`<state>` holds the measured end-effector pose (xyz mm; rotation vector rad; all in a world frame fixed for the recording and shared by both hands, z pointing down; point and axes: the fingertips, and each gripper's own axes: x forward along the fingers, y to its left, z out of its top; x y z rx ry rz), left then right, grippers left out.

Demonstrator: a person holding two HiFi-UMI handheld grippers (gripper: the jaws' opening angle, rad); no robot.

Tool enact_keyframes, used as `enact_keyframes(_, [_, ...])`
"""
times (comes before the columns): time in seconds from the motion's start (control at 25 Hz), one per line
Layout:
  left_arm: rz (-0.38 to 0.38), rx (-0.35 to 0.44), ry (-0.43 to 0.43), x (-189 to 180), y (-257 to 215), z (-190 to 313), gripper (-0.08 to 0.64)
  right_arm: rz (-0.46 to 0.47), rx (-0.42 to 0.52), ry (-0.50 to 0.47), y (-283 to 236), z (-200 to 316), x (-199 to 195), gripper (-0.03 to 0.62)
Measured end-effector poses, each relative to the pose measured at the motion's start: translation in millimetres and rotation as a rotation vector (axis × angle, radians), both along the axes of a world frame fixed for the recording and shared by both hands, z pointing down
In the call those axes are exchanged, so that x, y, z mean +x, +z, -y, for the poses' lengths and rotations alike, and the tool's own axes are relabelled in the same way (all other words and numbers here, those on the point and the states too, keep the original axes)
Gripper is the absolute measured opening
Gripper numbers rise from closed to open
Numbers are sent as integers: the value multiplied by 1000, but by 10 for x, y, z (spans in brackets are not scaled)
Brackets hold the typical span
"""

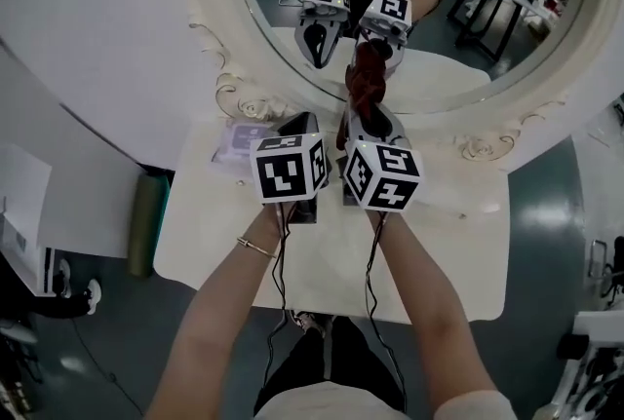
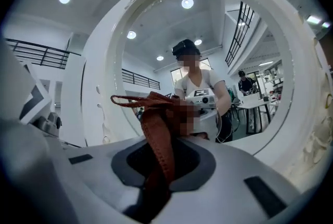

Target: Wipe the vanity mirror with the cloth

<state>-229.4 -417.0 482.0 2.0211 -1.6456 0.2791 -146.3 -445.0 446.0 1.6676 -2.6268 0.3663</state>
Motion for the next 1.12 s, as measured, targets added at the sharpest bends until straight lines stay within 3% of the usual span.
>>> enact_keyframes(0.28, [18, 16, -69, -675, -34, -88, 3, 28, 15, -69, -47, -19, -714, 63])
enact_keyframes(0.48, [7, 15, -105, -908, -22, -156, 3, 35, 16, -63, -45, 7, -758, 63])
enact_keyframes(0.88, [-11, 28, -71, -668, -103, -148, 3, 25, 20, -86, -160, -128, -580, 63])
enact_keyframes(1.12, [3, 70, 20, -334, -251, -441, 3, 16, 14, -91, -272, -513, -208, 63])
